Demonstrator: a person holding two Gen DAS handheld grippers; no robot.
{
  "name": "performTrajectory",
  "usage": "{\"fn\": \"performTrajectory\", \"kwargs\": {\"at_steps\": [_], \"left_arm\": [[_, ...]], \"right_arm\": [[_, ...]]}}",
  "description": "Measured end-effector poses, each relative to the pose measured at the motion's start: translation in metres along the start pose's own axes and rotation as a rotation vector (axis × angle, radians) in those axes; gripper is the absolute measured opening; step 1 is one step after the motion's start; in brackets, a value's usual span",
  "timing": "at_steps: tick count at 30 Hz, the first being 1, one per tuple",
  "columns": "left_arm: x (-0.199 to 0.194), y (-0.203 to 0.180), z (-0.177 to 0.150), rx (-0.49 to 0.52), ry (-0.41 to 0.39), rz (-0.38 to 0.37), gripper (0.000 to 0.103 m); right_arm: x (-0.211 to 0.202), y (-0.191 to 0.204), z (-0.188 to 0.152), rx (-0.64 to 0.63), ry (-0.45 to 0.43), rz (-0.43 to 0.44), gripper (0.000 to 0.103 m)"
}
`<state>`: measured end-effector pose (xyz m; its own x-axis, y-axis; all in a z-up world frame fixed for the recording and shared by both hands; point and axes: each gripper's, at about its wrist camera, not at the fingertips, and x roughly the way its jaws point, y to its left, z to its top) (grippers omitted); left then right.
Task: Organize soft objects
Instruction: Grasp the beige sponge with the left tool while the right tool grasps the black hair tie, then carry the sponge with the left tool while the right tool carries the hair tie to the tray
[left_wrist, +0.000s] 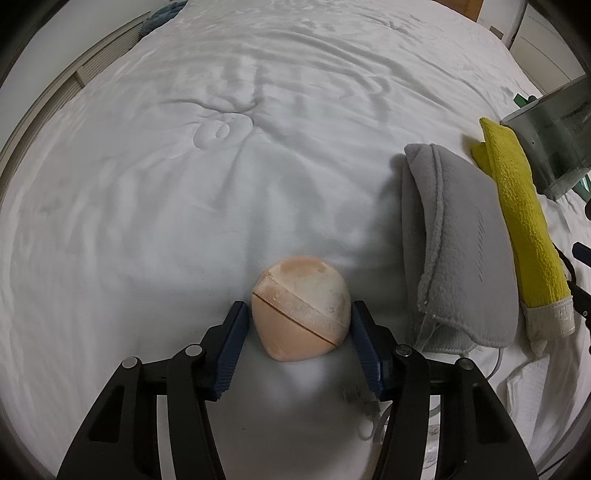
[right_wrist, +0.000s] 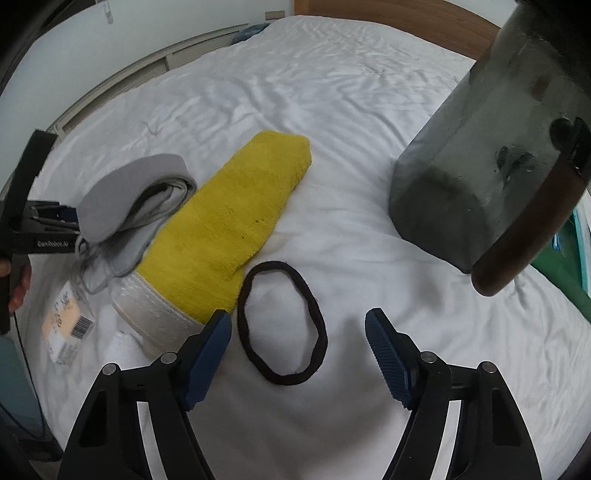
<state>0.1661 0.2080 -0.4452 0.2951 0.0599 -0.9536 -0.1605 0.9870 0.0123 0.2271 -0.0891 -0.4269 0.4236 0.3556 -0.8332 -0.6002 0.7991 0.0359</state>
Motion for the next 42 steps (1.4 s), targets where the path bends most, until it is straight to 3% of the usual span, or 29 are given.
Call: {"fn": "performTrajectory", "kwargs": {"at_steps": [9, 14, 20, 23, 26, 42], "left_arm": [[0.005, -0.002, 0.0, -0.001, -0.003, 0.009, 0.051], [0.006, -0.005, -0.002, 0.014, -0.009, 0.016, 0.049], [0.004, -0.01, -0.004, 0.026, -0.018, 0.007, 0.035], [0.002, -0.008, -0.003, 0.025, -0.019, -0.014, 0.013], [0.001, -0.001, -0.001, 0.016, -0.021, -0.025, 0.006], [-0.024, 0.002, 0.007, 0.012, -0.066, -0.002, 0.006]], "right_arm": [[0.023, 0.014, 0.002, -0.037, 0.021, -0.01, 0.068], [0.04, 0.019, 0.008, -0.024, 0.037, -0.017, 0.036], [0.045, 0.017, 0.013, -0.003, 0.042, 0.007, 0.006], [0.045, 0.011, 0.012, 0.027, 0.041, 0.029, 0.005], [0.042, 0.004, 0.013, 0.067, 0.033, 0.051, 0.004], [0.009, 0.0, 0.01, 0.115, -0.017, 0.047, 0.004]]}}
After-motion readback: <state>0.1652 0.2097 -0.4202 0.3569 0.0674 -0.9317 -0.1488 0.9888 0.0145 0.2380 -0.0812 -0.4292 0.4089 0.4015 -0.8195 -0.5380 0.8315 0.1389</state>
